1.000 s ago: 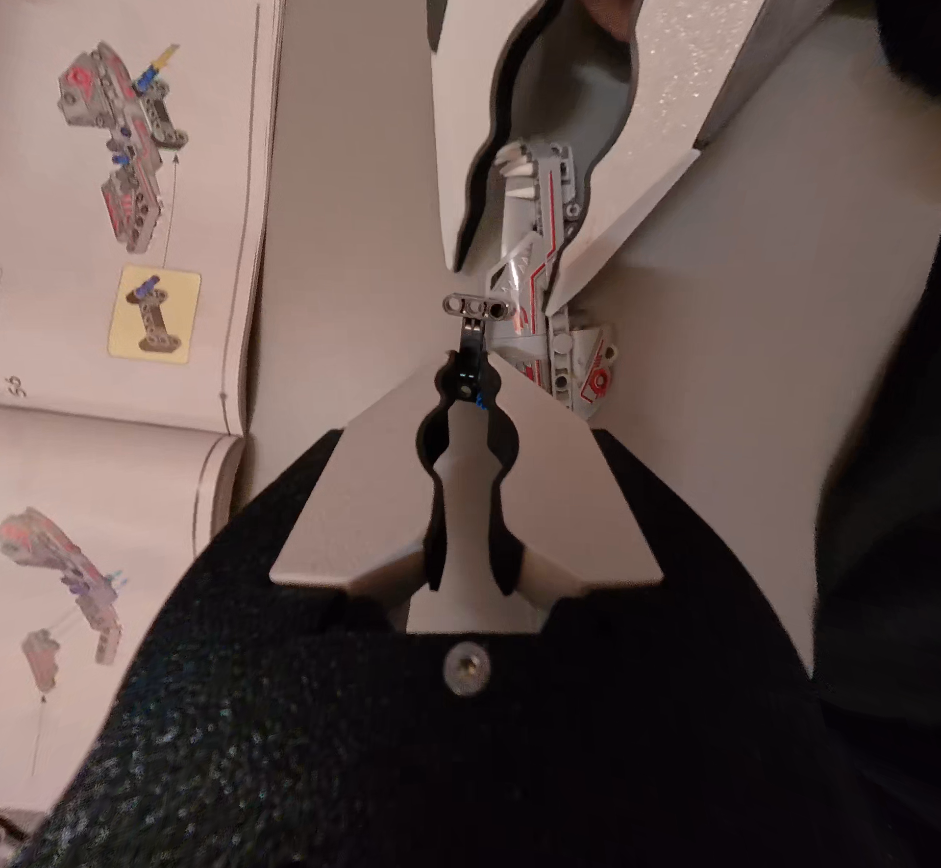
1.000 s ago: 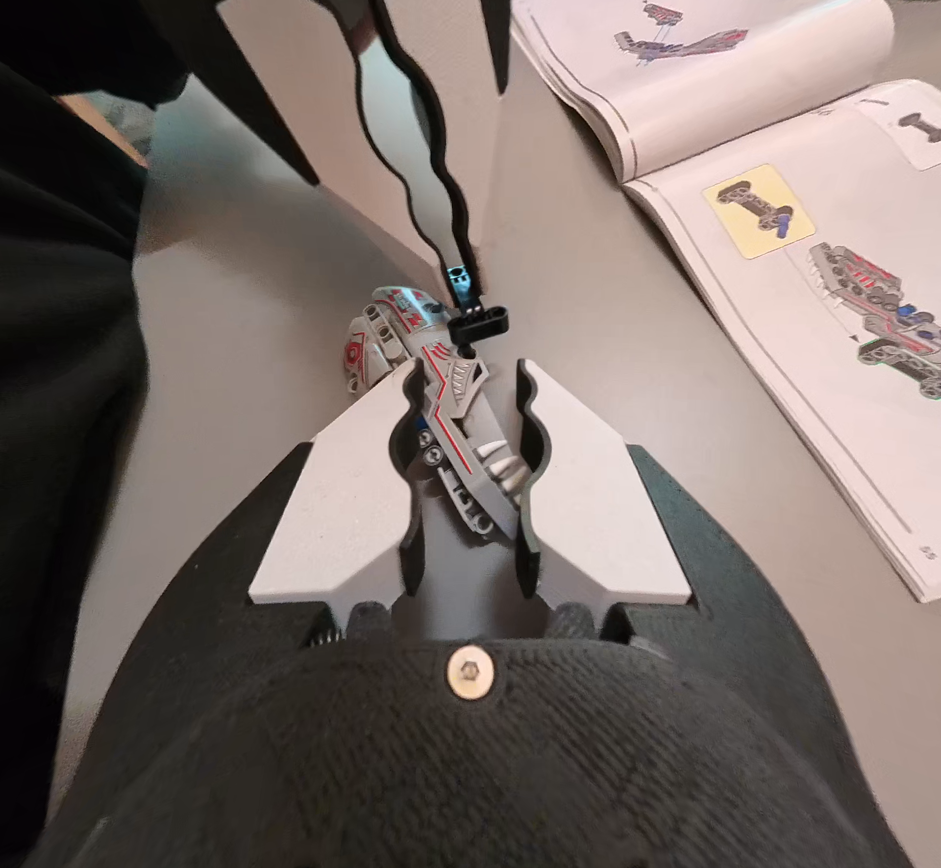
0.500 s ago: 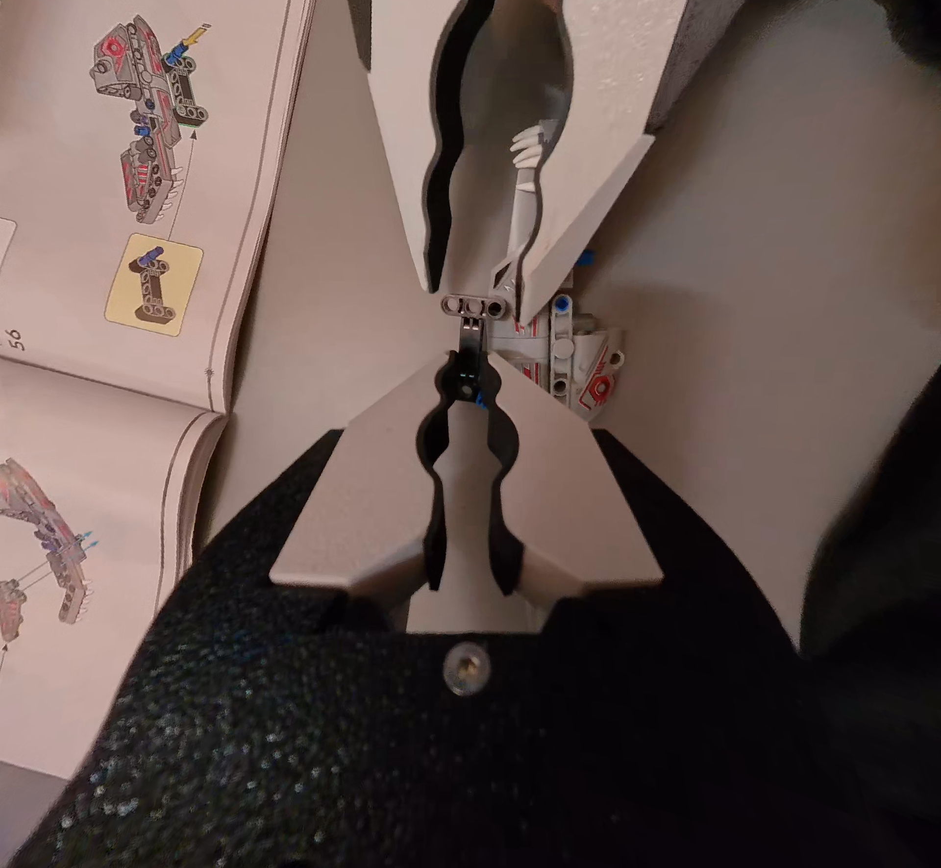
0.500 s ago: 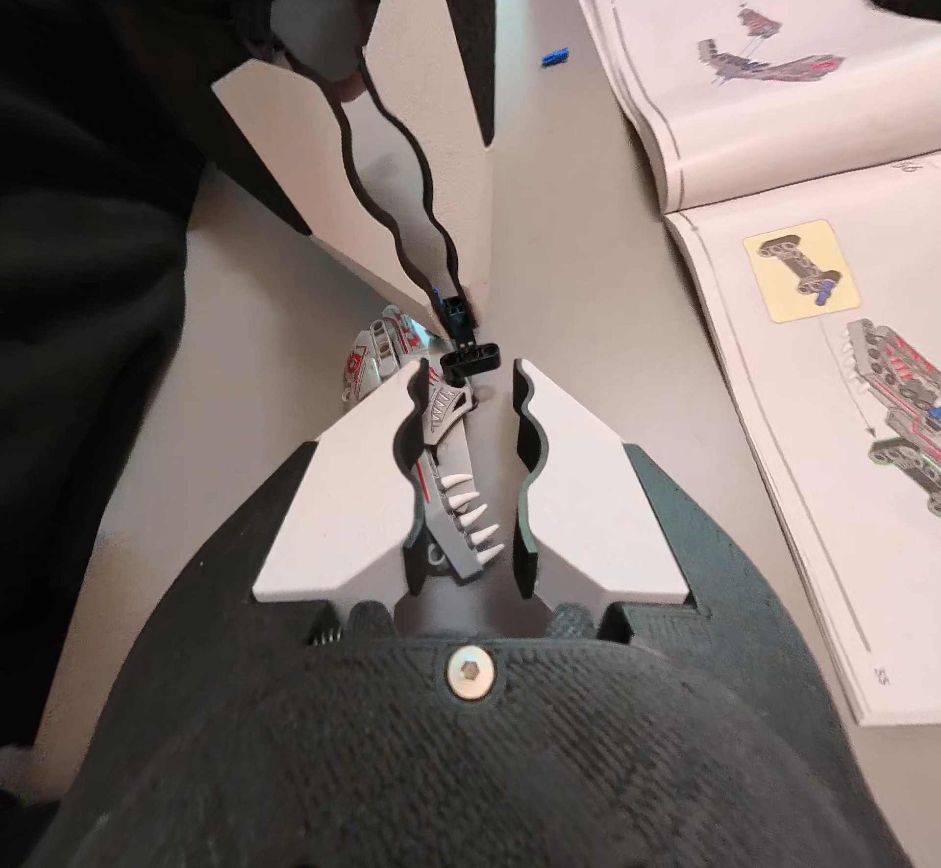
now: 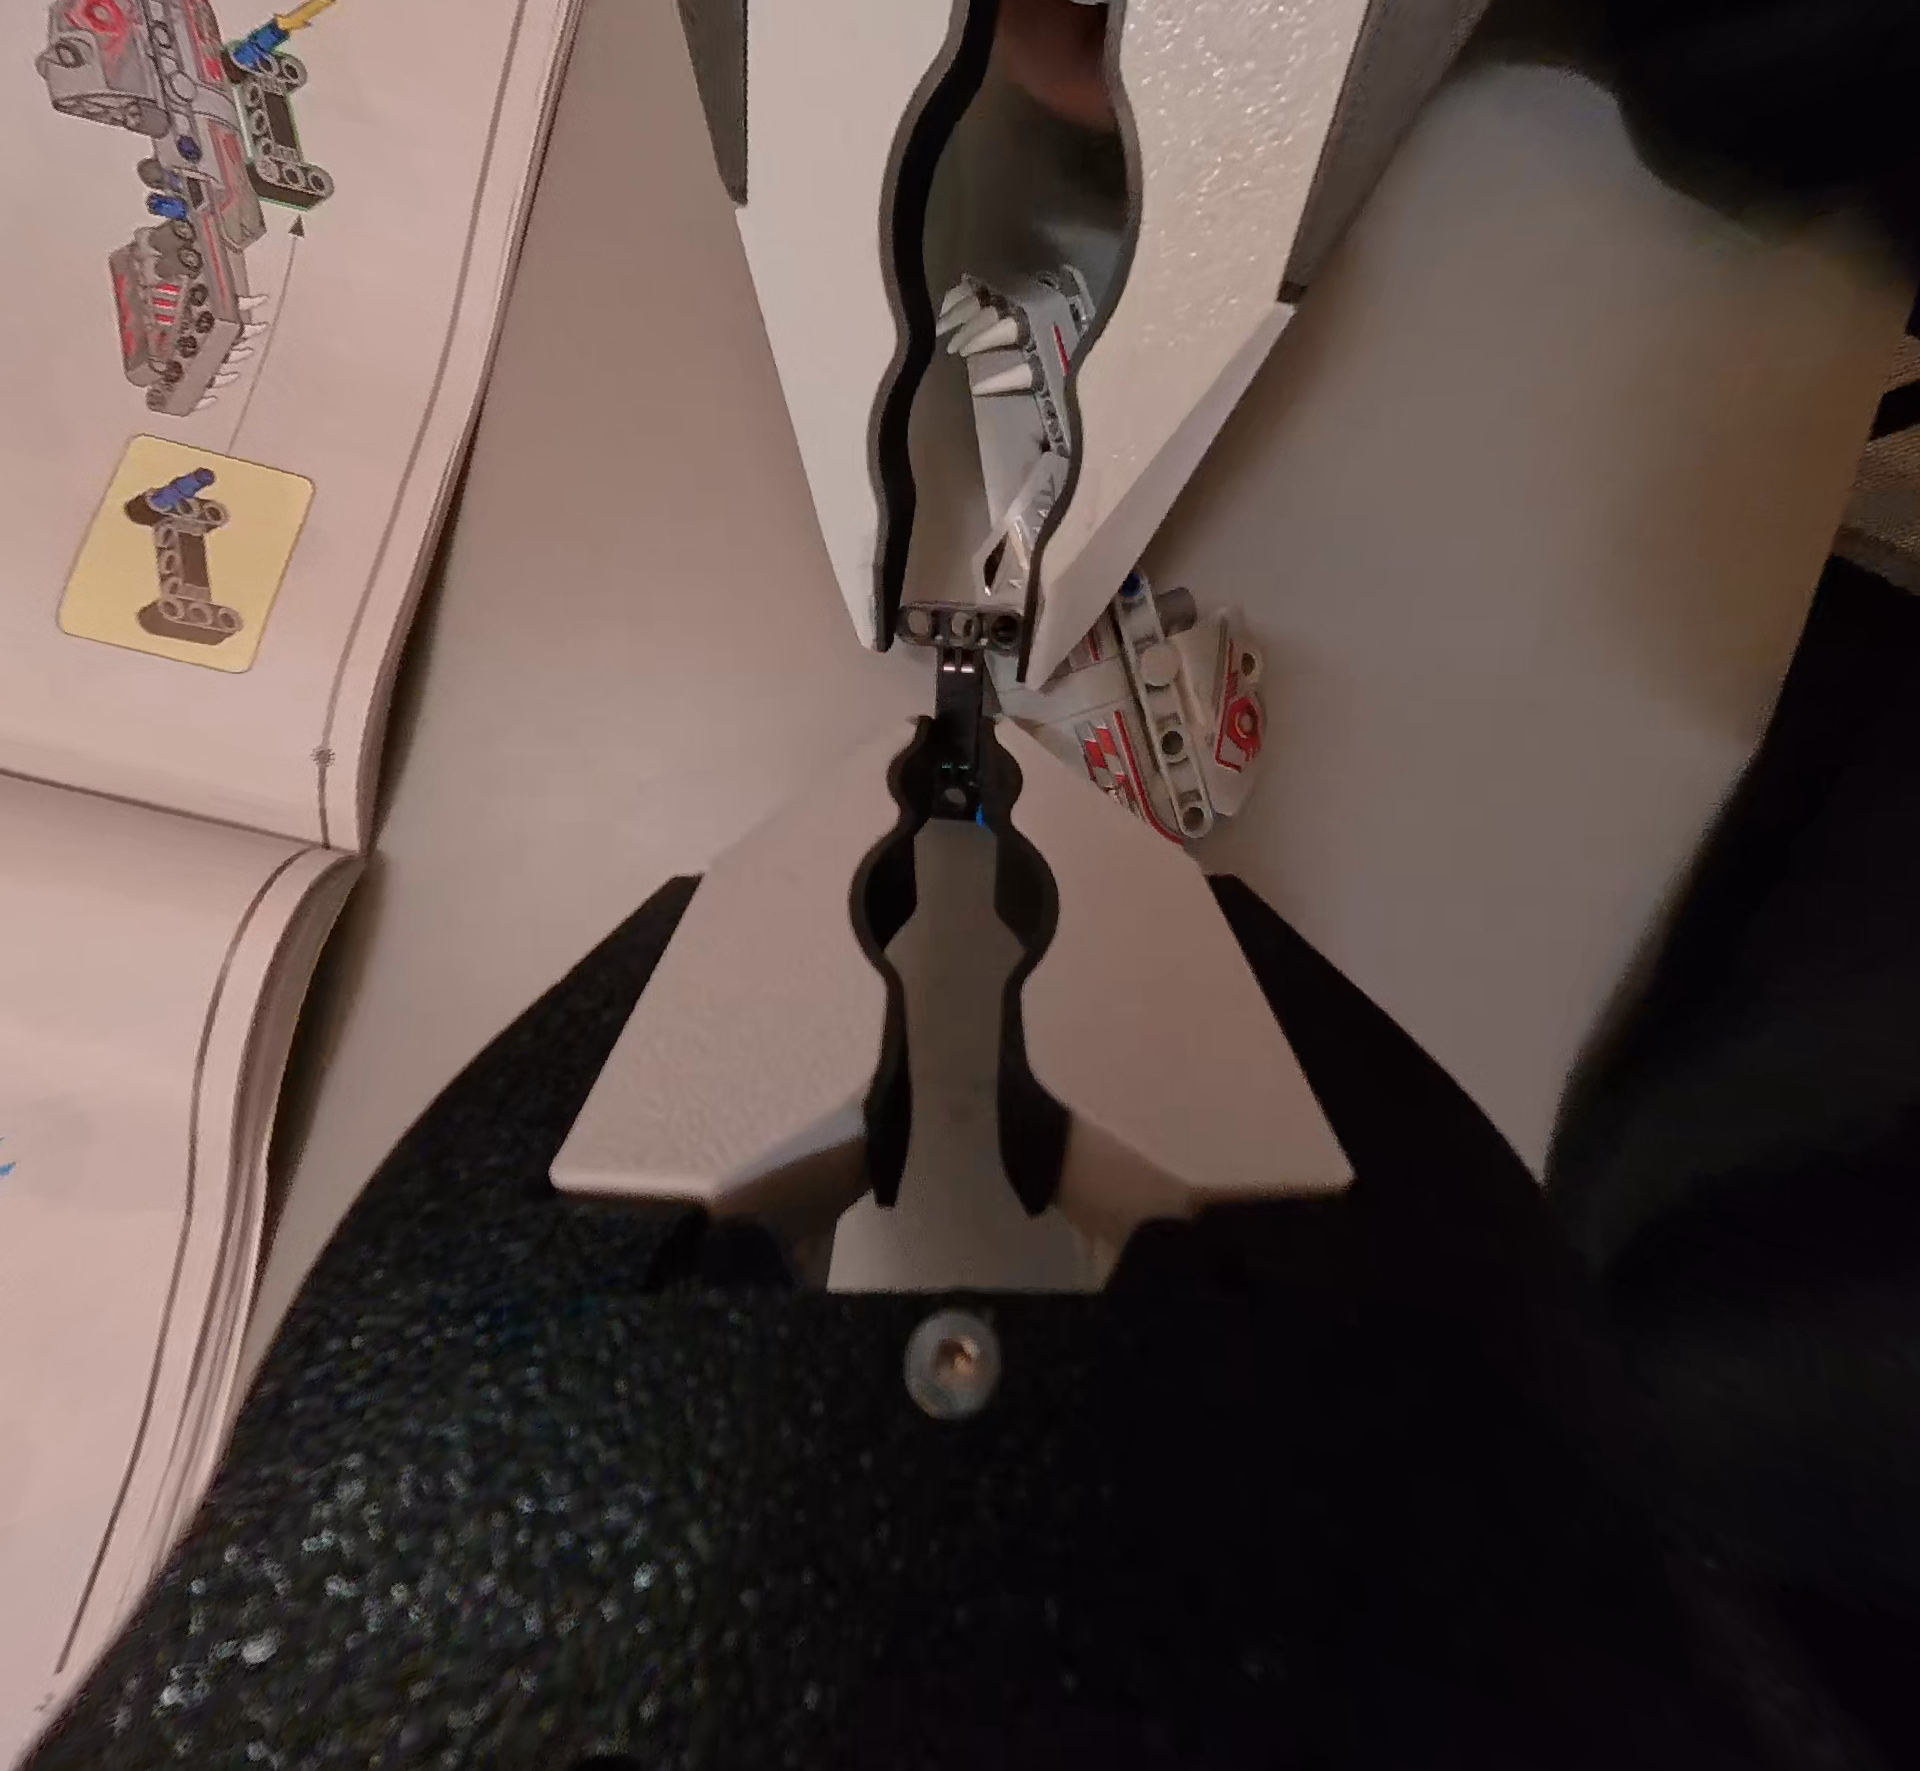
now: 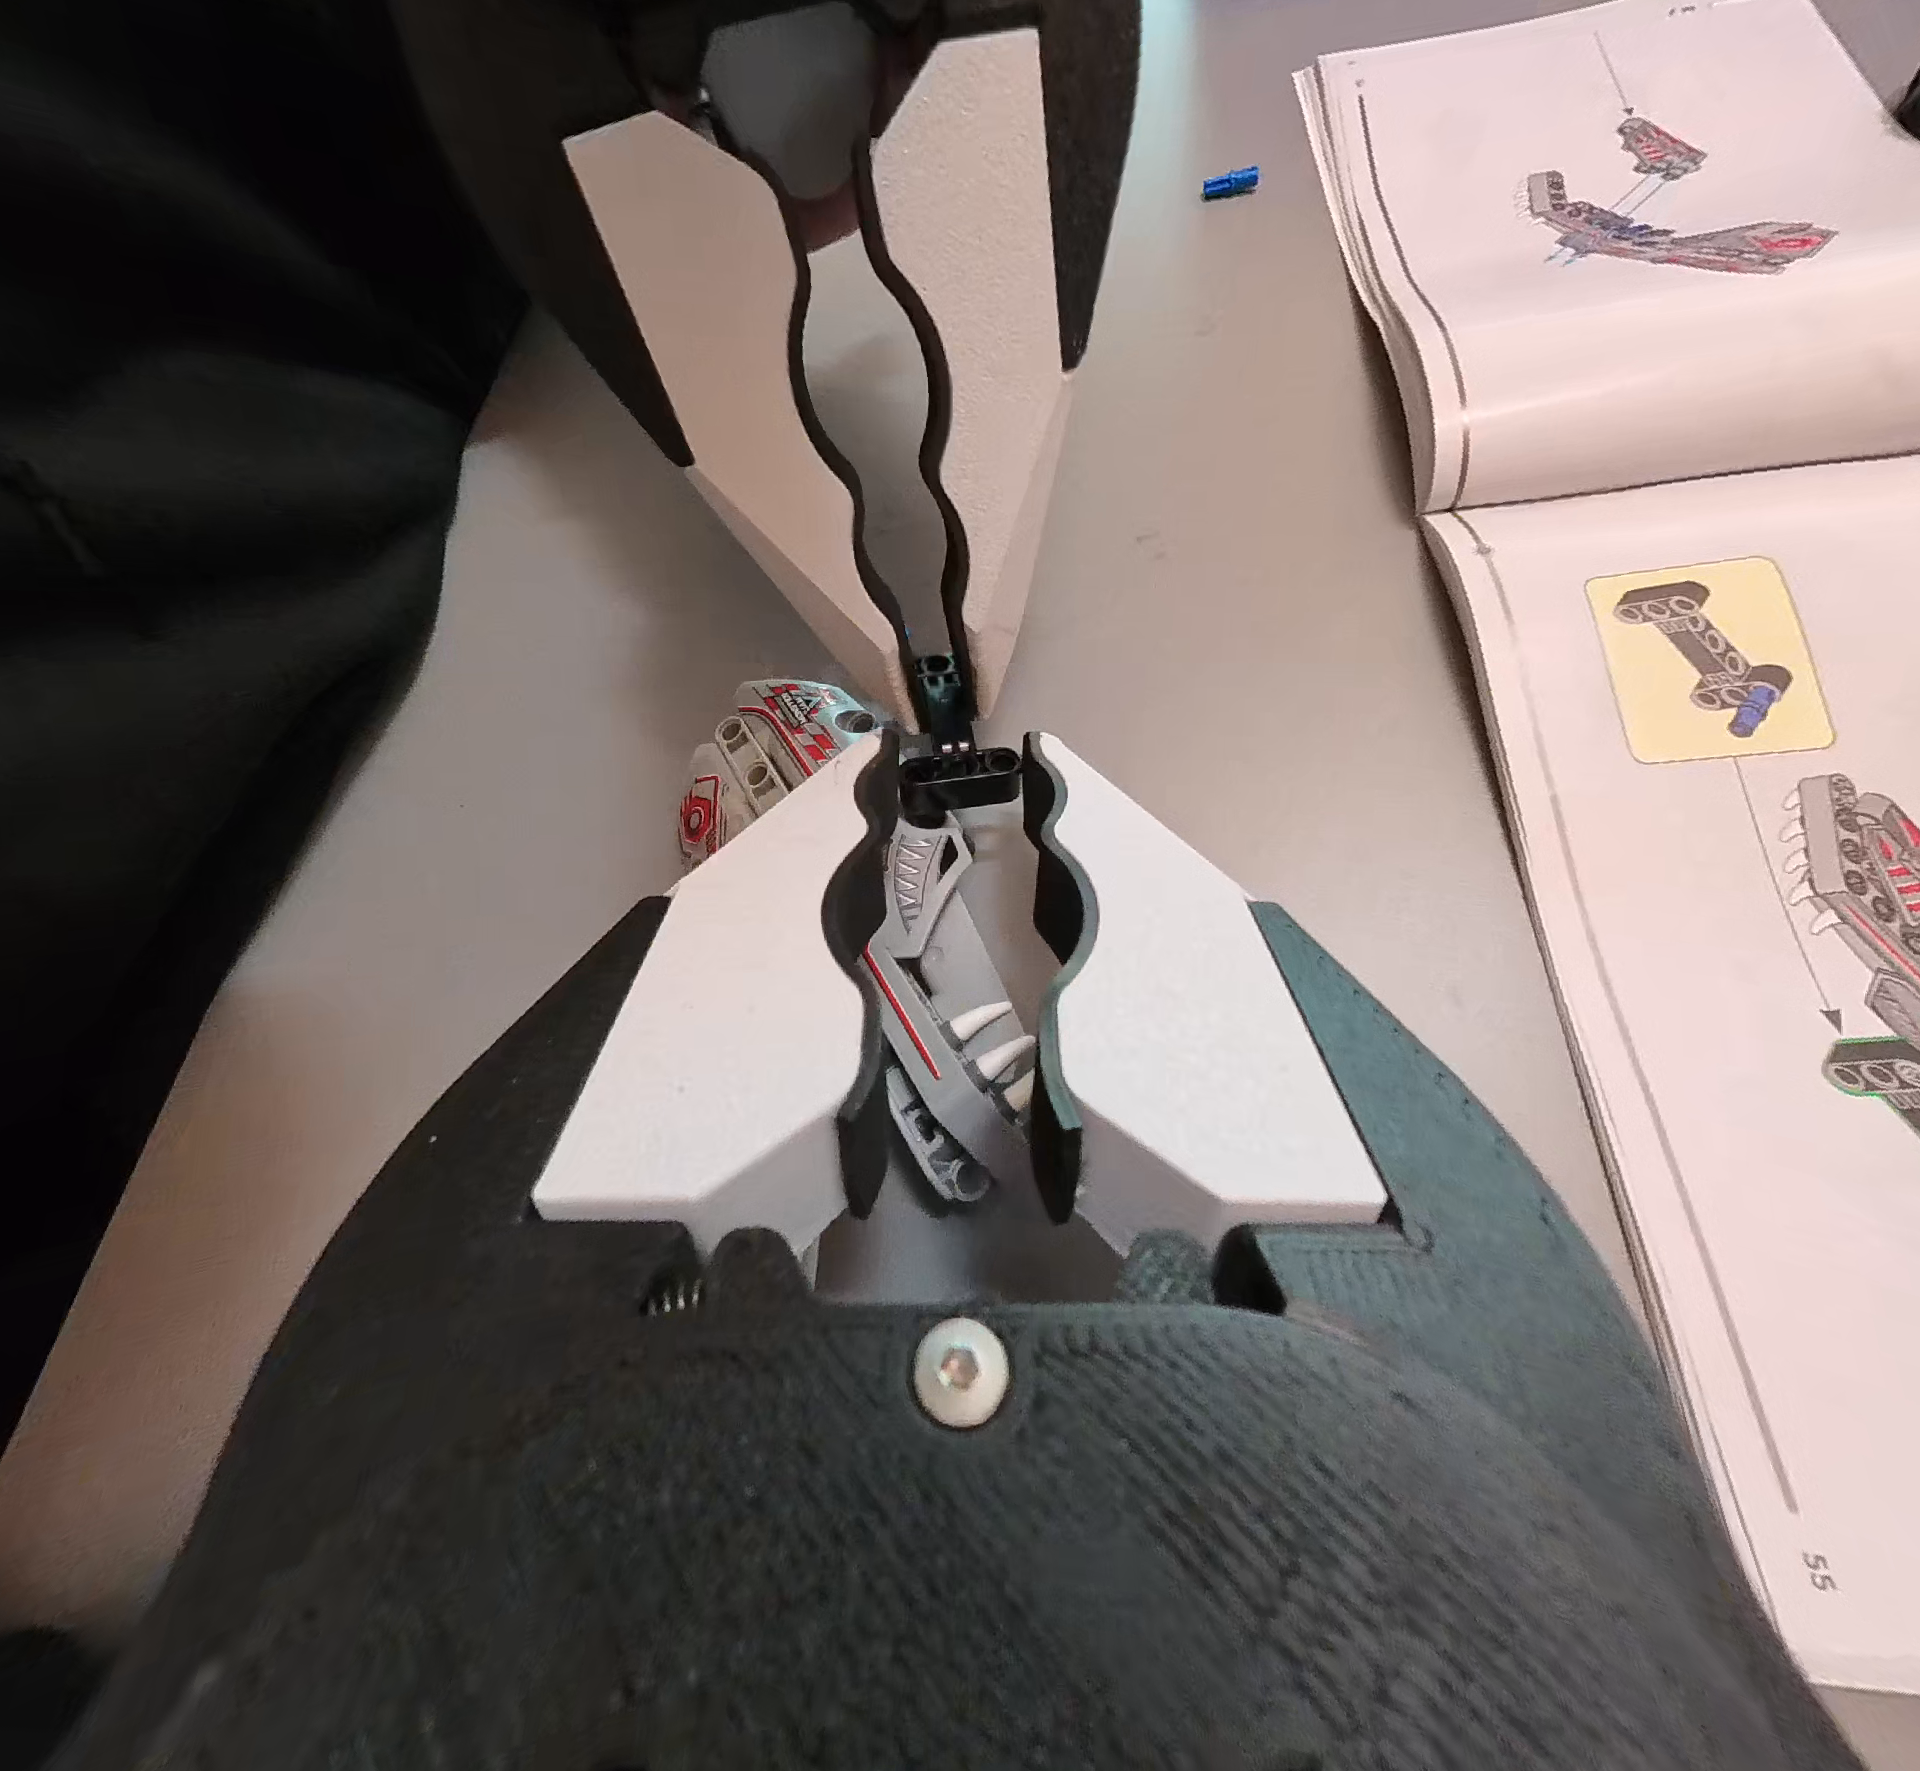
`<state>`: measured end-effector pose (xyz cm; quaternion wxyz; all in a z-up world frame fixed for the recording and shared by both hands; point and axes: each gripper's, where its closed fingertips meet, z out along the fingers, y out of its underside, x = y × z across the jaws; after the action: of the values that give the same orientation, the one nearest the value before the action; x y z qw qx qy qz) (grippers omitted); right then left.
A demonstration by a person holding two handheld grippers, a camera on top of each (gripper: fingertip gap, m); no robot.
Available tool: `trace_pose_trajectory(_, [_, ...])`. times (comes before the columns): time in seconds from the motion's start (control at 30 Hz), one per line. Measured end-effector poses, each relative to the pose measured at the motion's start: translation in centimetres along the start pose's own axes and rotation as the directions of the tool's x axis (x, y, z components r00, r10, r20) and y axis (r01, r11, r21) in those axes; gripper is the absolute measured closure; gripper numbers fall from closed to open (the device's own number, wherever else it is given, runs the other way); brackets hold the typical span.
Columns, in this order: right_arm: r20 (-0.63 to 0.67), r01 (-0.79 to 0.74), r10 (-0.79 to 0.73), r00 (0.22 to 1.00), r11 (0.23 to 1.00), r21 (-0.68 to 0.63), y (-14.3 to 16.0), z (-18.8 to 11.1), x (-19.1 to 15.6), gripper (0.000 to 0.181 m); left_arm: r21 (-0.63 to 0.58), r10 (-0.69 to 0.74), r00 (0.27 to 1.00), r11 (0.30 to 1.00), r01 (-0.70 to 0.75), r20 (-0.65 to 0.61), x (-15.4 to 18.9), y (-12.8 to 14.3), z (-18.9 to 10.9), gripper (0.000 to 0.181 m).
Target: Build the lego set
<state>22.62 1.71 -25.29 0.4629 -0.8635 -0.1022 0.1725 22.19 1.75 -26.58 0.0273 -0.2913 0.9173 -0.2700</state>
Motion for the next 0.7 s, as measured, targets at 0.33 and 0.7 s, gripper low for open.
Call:
trace_pose_trajectory(0.33, [0.07,0.04,-0.044,0.997,0.997,0.061,-0.5,-0.9,-1.3,0.168,0.144,0.049,0.998,0.988,-0.054,0.038,0.4,-0.3,-2.0,0.145])
trace_pose_trajectory(0.7, [0.053,-0.115,0.118,0.992,0.992,-0.057,2.1,-1.0,-1.1,0.142,0.2,-0.054,0.988,0.98,0.024,0.144,4.4,3.3,0.0,0.14])
